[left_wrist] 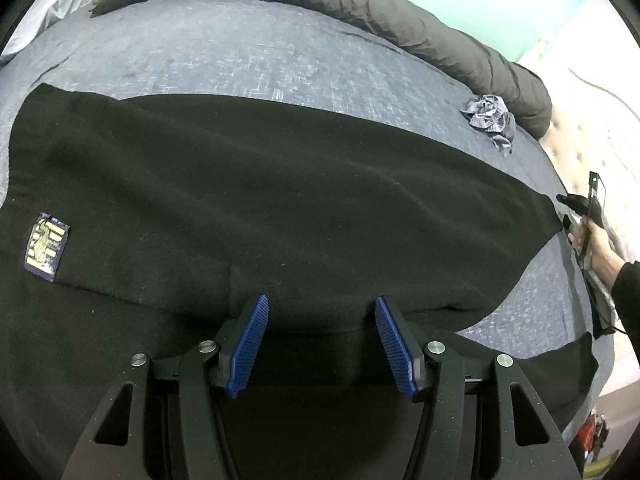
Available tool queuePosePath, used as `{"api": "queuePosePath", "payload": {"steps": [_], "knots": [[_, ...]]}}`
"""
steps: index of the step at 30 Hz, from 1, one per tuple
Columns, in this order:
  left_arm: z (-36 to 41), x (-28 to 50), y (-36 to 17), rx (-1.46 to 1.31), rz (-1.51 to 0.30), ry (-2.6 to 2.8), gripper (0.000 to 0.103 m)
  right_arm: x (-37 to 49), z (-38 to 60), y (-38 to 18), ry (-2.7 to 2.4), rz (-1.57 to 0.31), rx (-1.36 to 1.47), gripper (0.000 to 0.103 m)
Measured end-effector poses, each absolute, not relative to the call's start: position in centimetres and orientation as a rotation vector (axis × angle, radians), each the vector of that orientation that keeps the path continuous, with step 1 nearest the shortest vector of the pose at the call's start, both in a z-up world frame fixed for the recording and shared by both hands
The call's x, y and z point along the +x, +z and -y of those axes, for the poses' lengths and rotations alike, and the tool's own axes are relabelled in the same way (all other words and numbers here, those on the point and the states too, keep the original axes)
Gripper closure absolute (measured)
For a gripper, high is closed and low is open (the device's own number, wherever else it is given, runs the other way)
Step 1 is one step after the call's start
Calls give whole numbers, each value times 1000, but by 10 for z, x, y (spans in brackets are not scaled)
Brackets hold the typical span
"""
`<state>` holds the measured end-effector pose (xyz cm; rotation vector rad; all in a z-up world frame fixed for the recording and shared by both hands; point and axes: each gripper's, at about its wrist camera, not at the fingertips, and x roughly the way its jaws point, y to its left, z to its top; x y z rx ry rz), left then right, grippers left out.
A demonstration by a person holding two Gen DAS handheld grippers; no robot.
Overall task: Fold clothes
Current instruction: 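Open the left tool and release the garment hem onto the bed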
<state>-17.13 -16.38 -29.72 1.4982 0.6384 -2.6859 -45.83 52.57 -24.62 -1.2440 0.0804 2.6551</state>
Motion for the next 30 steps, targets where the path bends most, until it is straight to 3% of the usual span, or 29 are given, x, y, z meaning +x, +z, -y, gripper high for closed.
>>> {"api": "queuePosePath", "payload": {"steps": [8, 16, 22, 27, 30], "knots": [[169, -162, -294, 1481, -726, -2692, 42, -391, -455, -235, 2877, -175, -1300, 101], [177, -132, -270, 1434, -686, -2666, 42, -298, -385, -237, 2988, -487, -1389, 99], [200, -94, -252, 1446, -667, -2597, 42, -235, -342, -246, 3016, -626, -1447, 87], [231, -57, -246, 1439, -685, -2487, 42, -191, -312, -252, 3047, -685, -1507, 84], [249, -32, -245, 1420, -746, -2436, 42, -169, -304, -253, 3068, -730, -1524, 75]]}}
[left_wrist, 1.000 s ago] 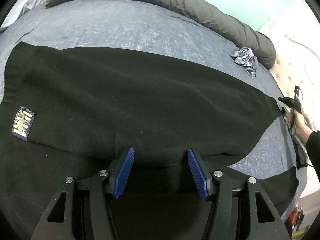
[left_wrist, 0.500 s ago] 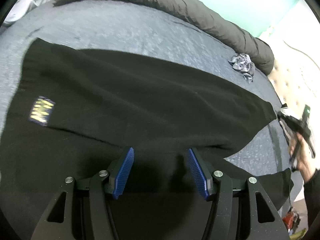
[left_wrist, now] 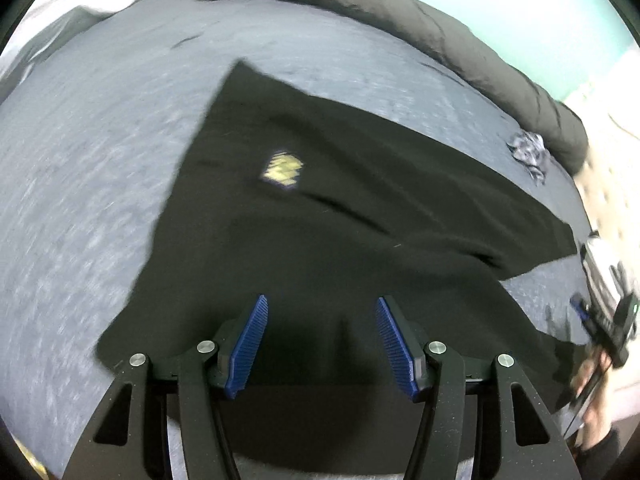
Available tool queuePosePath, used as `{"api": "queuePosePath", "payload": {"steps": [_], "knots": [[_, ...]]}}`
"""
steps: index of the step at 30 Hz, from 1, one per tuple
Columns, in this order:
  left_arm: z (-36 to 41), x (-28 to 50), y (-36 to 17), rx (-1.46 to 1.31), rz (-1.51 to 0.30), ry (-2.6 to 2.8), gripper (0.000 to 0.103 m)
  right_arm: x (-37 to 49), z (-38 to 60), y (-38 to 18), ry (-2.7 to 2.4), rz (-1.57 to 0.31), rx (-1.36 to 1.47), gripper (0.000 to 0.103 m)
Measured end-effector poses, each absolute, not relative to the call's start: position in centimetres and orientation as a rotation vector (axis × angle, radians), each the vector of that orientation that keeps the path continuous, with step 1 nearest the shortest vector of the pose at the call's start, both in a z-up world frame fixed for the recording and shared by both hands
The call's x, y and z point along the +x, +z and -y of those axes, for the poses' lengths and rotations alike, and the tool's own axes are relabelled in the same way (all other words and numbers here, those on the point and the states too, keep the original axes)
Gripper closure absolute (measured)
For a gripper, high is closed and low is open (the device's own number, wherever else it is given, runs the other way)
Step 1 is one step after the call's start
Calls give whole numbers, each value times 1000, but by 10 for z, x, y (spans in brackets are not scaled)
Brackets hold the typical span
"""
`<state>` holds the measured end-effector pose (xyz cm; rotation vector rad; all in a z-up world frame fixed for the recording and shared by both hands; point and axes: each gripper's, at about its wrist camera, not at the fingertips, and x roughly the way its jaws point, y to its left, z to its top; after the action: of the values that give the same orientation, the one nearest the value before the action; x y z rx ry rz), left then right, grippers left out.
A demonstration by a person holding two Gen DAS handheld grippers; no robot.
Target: Fold clothes
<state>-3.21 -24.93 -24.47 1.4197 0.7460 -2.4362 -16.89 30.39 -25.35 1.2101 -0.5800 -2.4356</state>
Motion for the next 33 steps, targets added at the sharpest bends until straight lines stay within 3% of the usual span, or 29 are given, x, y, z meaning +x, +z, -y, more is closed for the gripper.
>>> {"api": "queuePosePath", "payload": {"steps": [16, 30, 33], "knots": [[295, 52, -246, 1316, -930, -2270, 35, -137, -290, -264, -2398, 641, 1176, 69], [299, 34, -274, 1349, -907, -2173, 35, -138, -301, -273, -2388, 712, 1181, 65], [302, 33, -278, 1352, -899, -2167, 47, -139, -303, -275, -2383, 727, 1190, 64]]}}
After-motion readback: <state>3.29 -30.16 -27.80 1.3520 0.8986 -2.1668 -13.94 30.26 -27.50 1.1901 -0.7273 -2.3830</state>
